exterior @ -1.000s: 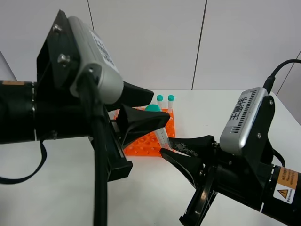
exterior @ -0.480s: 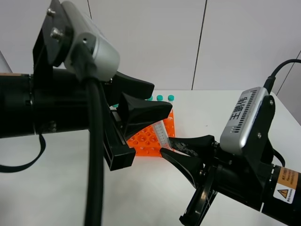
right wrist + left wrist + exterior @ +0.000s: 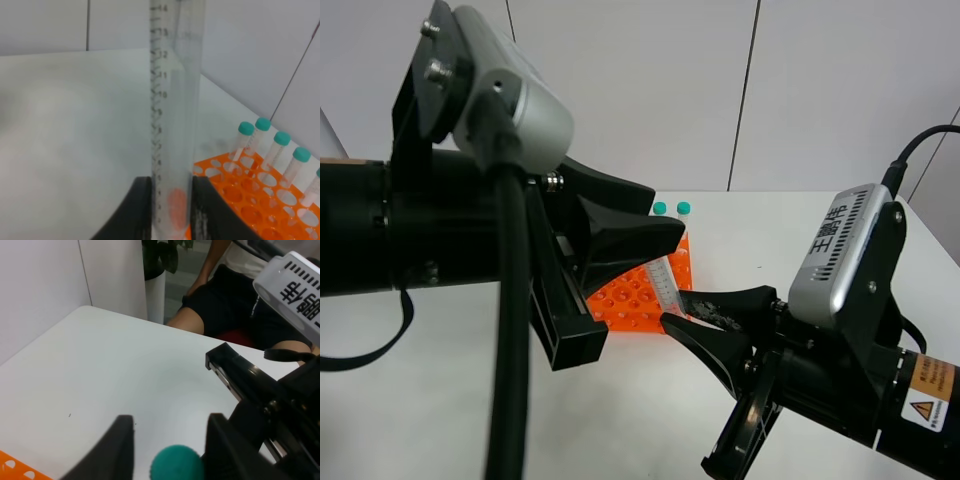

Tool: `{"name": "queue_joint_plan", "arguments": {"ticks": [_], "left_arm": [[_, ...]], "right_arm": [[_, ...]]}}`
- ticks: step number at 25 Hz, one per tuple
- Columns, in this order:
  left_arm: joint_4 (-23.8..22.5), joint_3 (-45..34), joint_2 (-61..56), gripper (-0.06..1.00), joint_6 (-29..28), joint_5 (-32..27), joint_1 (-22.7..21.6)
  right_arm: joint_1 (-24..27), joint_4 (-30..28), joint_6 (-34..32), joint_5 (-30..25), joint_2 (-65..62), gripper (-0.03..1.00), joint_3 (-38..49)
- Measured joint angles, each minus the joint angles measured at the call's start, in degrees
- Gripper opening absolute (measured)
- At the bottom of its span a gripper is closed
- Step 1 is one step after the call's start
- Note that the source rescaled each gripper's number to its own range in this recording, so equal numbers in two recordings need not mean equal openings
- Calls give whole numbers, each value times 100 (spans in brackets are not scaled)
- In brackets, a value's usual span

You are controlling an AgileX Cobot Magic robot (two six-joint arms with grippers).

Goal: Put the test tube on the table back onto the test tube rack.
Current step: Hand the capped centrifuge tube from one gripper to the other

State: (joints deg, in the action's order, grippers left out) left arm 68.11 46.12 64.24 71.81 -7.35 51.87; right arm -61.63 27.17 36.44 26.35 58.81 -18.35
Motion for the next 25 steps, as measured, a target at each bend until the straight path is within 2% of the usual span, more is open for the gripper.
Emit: {"name": "queue_joint_plan", "arguments": {"ticks": [3,5,23,25], "left_arm": [[0,0,0,6,0,-28,0],[0,0,0,2,0,-43,0],[23,31,0,1,0,-1,0],[23,31,0,1,0,-1,0]], "right_arm": [[0,0,0,0,0,0,0],[0,0,0,0,0,0,0],[0,0,37,127,0,0,0],[0,-7,37,127,0,3,0]]}}
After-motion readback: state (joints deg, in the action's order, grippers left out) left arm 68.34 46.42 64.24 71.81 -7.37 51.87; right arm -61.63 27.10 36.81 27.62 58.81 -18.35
